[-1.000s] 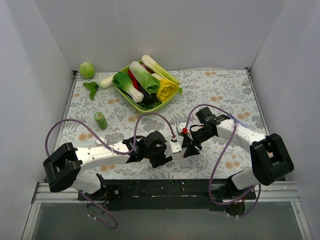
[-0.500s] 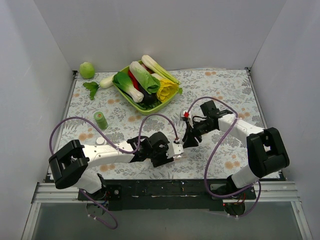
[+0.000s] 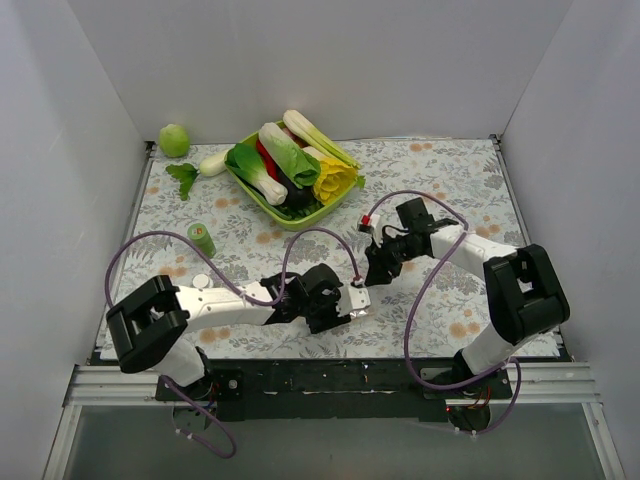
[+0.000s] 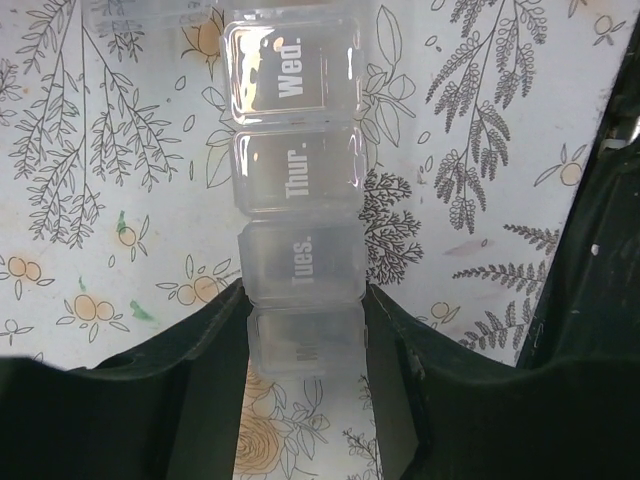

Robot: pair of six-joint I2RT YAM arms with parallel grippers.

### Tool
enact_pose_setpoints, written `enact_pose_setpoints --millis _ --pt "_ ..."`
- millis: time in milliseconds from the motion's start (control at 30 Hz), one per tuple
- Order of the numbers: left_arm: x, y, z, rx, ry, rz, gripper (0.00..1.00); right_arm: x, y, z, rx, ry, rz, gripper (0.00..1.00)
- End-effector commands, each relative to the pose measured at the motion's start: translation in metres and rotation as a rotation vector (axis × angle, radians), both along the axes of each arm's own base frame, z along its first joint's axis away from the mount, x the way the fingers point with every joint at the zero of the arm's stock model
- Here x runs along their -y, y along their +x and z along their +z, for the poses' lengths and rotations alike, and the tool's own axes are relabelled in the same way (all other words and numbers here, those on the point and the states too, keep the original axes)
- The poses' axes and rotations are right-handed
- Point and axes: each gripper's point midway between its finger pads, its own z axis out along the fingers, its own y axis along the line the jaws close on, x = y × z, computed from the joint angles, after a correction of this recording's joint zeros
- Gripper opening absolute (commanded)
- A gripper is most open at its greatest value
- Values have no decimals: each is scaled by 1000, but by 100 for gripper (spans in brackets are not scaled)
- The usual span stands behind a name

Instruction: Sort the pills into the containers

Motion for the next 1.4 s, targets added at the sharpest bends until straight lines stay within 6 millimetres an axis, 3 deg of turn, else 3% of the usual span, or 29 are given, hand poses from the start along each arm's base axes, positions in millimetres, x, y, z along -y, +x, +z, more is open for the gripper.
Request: enact_pose_setpoints --millis 0,67,133,200,367,467,500,600,700,733,867,900,933,1000,1033,1067,1100,1167,1267,1300,1367 --pt "18 13 4 40 -25 -5 0 -4 24 31 74 25 -19 52" --pt "21 22 4 50 -23 13 0 6 35 55 117 72 -29 64" --pt "22 33 -1 46 -18 36 0 24 47 79 184 97 -72 68" --pt "26 42 2 52 -34 45 0 35 47 95 233 126 -87 71" --pt "28 71 -5 46 -25 74 4 60 36 98 309 154 -145 75" --pt "25 87 -10 24 -12 116 22 66 25 93 344 139 -153 79" --pt "21 92 -10 25 -3 146 47 67 21 96 370 138 -140 80" --pt "19 104 8 52 -31 220 71 71 10 94 376 124 -127 80" --pt "18 107 41 74 -109 270 81 73 4 95 415 115 -114 81" --pt "18 107 53 68 -144 302 89 74 3 95 425 112 -118 81" --pt "5 98 102 46 -268 427 98 79 7 101 500 93 -151 82" --pt "-2 92 112 29 -290 457 98 82 10 107 532 90 -182 83" --pt "-10 88 138 30 -361 487 98 85 15 111 551 81 -223 84" --pt "-32 81 154 -34 -421 648 98 98 34 119 572 68 -413 97" --pt "-47 77 178 -46 -499 713 98 104 39 120 565 57 -475 98" --pt "-60 78 186 -88 -550 842 98 107 40 120 546 53 -514 98" --pt "-77 71 183 -132 -531 934 98 105 36 117 517 55 -500 98" --pt "-108 67 198 -196 -609 1125 98 96 26 115 475 103 -437 98" --pt "-155 54 195 -229 -585 1347 98 91 15 106 465 153 -390 98" --pt "-172 47 186 -234 -544 1446 98 92 15 106 481 160 -397 98" --pt "-191 42 182 -226 -529 1564 98 96 14 101 487 149 -405 98"
